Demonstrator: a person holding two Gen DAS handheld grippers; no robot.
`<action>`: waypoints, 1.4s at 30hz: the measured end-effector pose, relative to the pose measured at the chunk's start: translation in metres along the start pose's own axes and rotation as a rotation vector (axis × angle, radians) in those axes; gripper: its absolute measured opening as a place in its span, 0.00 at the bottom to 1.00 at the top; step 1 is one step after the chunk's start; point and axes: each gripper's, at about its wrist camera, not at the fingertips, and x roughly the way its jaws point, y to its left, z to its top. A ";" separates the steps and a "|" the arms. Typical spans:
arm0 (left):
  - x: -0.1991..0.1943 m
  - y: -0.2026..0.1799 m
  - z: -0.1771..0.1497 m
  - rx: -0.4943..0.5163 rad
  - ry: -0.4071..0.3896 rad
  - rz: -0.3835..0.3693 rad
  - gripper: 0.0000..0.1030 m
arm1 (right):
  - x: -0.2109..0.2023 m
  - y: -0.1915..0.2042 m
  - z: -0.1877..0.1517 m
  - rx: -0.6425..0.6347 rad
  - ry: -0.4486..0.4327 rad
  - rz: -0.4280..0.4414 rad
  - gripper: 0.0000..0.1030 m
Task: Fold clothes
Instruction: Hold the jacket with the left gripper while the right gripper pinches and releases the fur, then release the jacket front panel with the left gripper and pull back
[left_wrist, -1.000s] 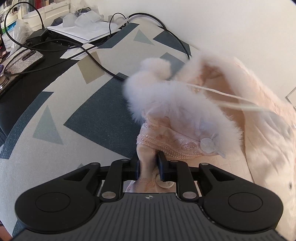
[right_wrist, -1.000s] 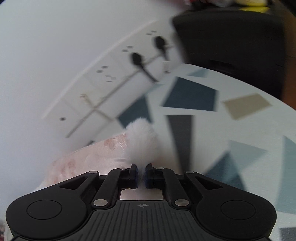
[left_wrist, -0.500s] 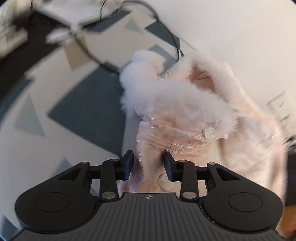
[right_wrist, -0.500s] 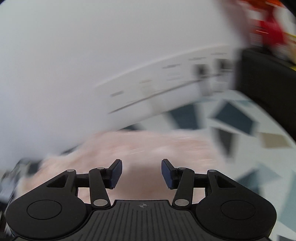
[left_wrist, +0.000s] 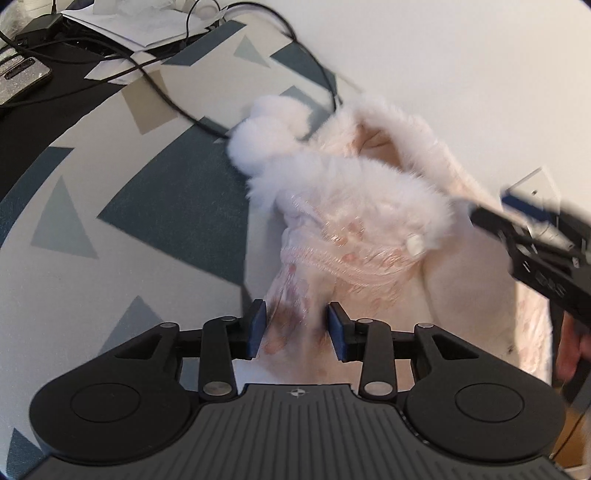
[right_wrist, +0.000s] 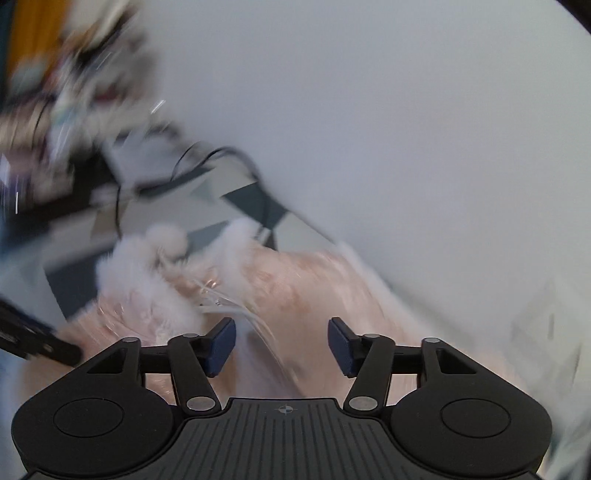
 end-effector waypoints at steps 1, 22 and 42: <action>0.001 0.001 -0.001 0.001 -0.001 0.004 0.36 | 0.005 0.013 0.005 -0.092 -0.004 -0.009 0.47; 0.000 0.003 -0.013 0.040 -0.061 -0.002 0.37 | 0.105 0.072 0.050 -0.294 0.273 0.220 0.08; 0.000 -0.001 -0.010 0.060 -0.036 -0.001 0.48 | -0.006 -0.148 -0.066 0.816 0.065 -0.028 0.21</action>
